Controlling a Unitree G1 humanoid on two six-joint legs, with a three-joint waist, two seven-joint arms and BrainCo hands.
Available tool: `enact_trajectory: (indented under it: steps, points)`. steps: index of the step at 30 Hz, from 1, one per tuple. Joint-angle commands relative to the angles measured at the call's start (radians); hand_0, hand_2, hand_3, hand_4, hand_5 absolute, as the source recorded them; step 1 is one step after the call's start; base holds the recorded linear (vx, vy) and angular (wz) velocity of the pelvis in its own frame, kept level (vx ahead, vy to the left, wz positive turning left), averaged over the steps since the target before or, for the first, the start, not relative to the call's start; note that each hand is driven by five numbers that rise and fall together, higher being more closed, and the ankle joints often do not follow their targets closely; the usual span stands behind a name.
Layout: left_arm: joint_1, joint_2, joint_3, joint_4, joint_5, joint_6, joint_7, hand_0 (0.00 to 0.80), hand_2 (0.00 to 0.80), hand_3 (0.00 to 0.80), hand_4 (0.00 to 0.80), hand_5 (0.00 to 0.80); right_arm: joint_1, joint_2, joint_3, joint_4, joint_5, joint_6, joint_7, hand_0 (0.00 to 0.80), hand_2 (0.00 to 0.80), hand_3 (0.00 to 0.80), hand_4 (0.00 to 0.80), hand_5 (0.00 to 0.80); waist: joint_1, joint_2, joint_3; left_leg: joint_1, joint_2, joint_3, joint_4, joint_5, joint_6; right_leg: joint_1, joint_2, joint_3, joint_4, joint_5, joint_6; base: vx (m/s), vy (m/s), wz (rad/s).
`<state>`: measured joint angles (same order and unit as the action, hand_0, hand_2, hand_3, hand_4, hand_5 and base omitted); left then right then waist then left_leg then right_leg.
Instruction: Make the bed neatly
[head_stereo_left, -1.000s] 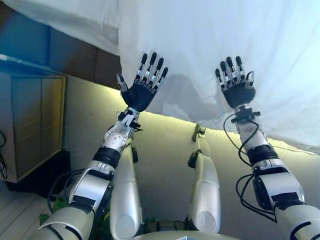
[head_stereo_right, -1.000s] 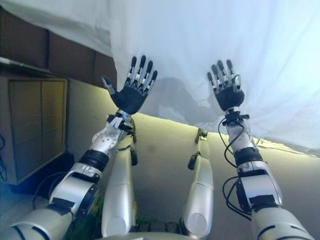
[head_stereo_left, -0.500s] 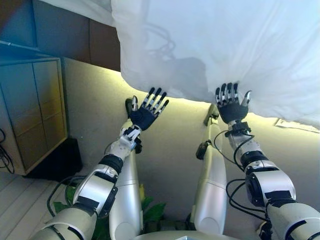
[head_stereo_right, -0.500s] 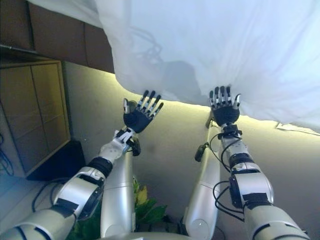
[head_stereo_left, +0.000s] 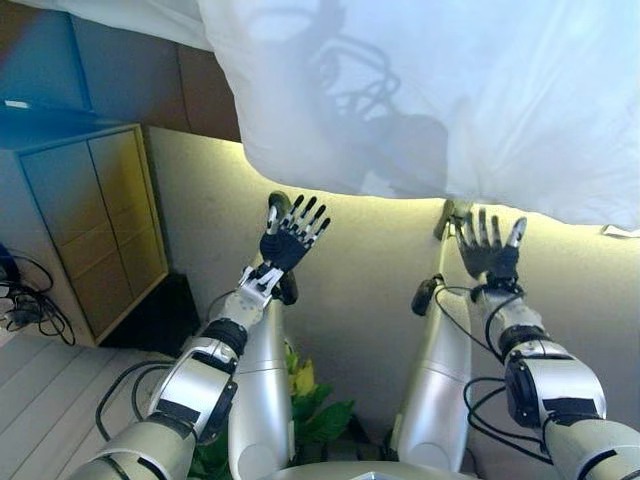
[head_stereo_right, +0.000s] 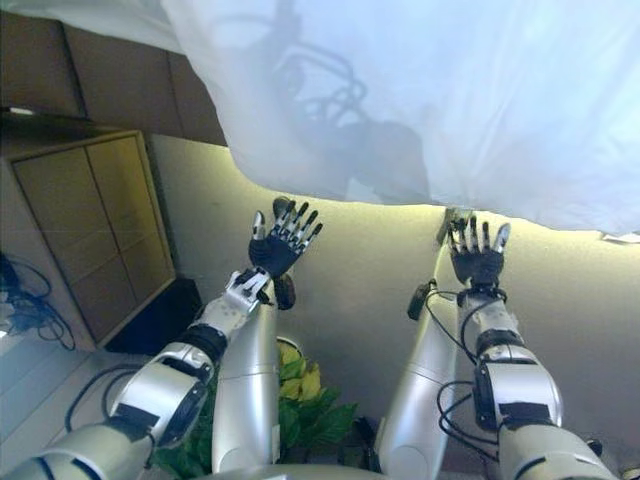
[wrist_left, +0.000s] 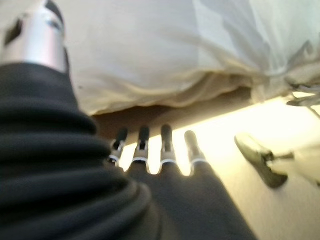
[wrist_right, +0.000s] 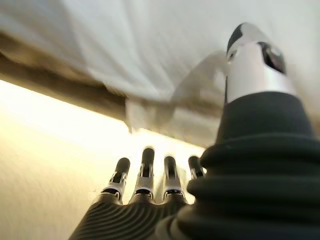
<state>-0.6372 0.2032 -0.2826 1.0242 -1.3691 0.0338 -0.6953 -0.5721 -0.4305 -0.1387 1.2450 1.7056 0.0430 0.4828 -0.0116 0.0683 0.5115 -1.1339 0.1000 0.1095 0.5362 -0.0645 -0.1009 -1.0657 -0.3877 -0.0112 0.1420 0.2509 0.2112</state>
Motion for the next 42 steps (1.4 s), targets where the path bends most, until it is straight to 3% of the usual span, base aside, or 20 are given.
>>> enact_trajectory:
  steps: [1, 9, 14, 18, 22, 25, 27, 32, 37, 39, 42]
  points:
    - [0.096, 0.028, 0.028, -0.068, 0.053, -0.031, -0.009, 0.0, 0.0, 0.0, 0.0, 0.0, 0.186, -0.117, -0.029, -0.029, 0.032, -0.031, 0.005, 0.0, 0.0, 0.0, 0.0, 0.0, -0.049, 0.107, 0.008, 0.074, 0.029, -0.011, -0.234, 0.206, -0.034, 0.002, -0.012, 0.022, 0.124, -0.065, 0.026, 0.032, 0.148, -0.07]
    - [0.271, 0.105, 0.078, -0.176, 0.008, -0.093, 0.068, 0.0, 0.0, 0.0, 0.0, 0.0, 0.408, -0.114, -0.126, -0.044, -0.019, -0.037, 0.099, 0.0, 0.0, 0.0, 0.0, 0.0, -0.08, 0.106, 0.008, 0.252, 0.021, 0.021, -0.25, 0.191, -0.033, 0.156, -0.014, 0.031, 0.116, -0.068, 0.018, 0.033, 0.082, -0.08]
    - [0.333, 0.121, 0.181, -0.166, 0.008, -0.09, 0.153, 0.0, 0.0, 0.0, 0.0, 0.0, 0.468, -0.104, -0.173, -0.066, -0.062, -0.023, 0.166, 0.0, 0.0, 0.0, 0.0, 0.0, -0.093, 0.068, 0.008, 0.428, 0.017, 0.024, -0.284, 0.173, -0.034, 0.339, -0.018, 0.003, 0.078, -0.067, 0.017, 0.026, -0.038, -0.06]
    - [0.351, 0.139, 0.266, -0.145, 0.034, -0.072, 0.181, 0.0, 0.0, 0.0, 0.0, 0.0, 0.483, -0.083, -0.197, -0.103, -0.15, -0.054, 0.184, 0.0, 0.0, 0.0, 0.0, 0.0, -0.096, 0.022, 0.004, 0.623, 0.021, 0.016, -0.318, 0.152, -0.033, 0.535, -0.014, -0.023, 0.036, -0.068, 0.017, 0.081, -0.123, 0.01]
    - [0.402, 0.141, 0.285, -0.189, 0.1, -0.072, 0.193, 0.0, 0.0, 0.0, 0.0, 0.0, 0.509, -0.047, -0.159, -0.188, -0.302, -0.14, 0.203, 0.0, 0.0, 0.0, 0.0, 0.0, -0.077, 0.001, -0.092, 0.748, 0.029, 0.004, -0.373, 0.136, -0.031, 0.661, -0.007, -0.046, -0.021, -0.07, 0.017, 0.162, -0.123, 0.03]
    - [0.438, 0.143, 0.278, -0.244, 0.135, -0.084, 0.21, 0.0, 0.0, 0.0, 0.0, 0.0, 0.544, -0.012, -0.114, -0.275, -0.363, -0.145, 0.217, 0.0, 0.0, 0.0, 0.0, 0.0, -0.067, -0.015, -0.139, 0.797, 0.043, -0.001, -0.408, 0.14, -0.032, 0.717, 0.004, -0.061, -0.05, -0.067, 0.016, 0.14, -0.159, -0.03]
    - [0.492, 0.148, 0.245, -0.325, 0.221, -0.12, 0.245, 0.0, 0.0, 0.0, 0.0, 0.0, 0.593, 0.03, -0.048, -0.368, -0.402, -0.16, 0.195, 0.0, 0.0, 0.0, 0.0, 0.0, -0.046, -0.033, -0.208, 0.874, 0.055, -0.008, -0.453, 0.138, -0.03, 0.802, 0.022, -0.09, -0.084, -0.077, 0.018, 0.223, -0.224, 0.03]
    - [0.608, 0.138, 0.242, -0.435, 0.326, -0.069, 0.277, 0.0, 0.0, 0.0, 0.0, 0.0, 0.679, 0.087, 0.007, -0.418, -0.464, -0.18, 0.136, 0.0, 0.0, 0.0, 0.0, 0.0, 0.007, -0.059, -0.336, 0.996, 0.069, -0.035, -0.491, 0.125, -0.027, 0.95, 0.046, -0.143, -0.135, -0.094, 0.021, 0.234, -0.181, 0.17]
    - [0.654, 0.136, 0.252, -0.437, 0.449, -0.051, 0.351, 0.0, 0.0, 0.0, 0.0, 0.0, 0.74, 0.141, 0.052, -0.543, -0.501, -0.219, 0.028, 0.0, 0.0, 0.0, 0.0, 0.0, 0.024, -0.084, -0.417, 1.067, 0.082, -0.002, -0.459, 0.104, -0.032, 1.046, 0.058, -0.186, -0.145, -0.111, 0.016, 0.209, -0.148, 0.19]
    - [0.678, 0.14, 0.263, -0.444, 0.509, -0.052, 0.372, 0.0, 0.0, 0.0, 0.0, 0.0, 0.752, 0.147, 0.083, -0.618, -0.593, -0.263, -0.067, 0.0, 0.0, 0.0, 0.0, 0.0, 0.025, -0.087, -0.438, 1.117, 0.088, 0.001, -0.461, 0.089, -0.03, 1.084, 0.066, -0.188, -0.157, -0.117, 0.017, 0.161, -0.053, 0.2]
    - [0.709, 0.149, 0.272, -0.512, 0.548, -0.035, 0.404, 0.0, 0.0, 0.0, 0.0, 0.0, 0.758, 0.149, 0.12, -0.726, -0.728, -0.276, -0.204, 0.0, 0.0, 0.0, 0.0, 0.0, 0.03, -0.085, -0.463, 1.168, 0.097, 0.01, -0.497, 0.089, -0.025, 1.105, 0.076, -0.189, -0.171, -0.117, 0.02, 0.047, -0.013, 0.01]
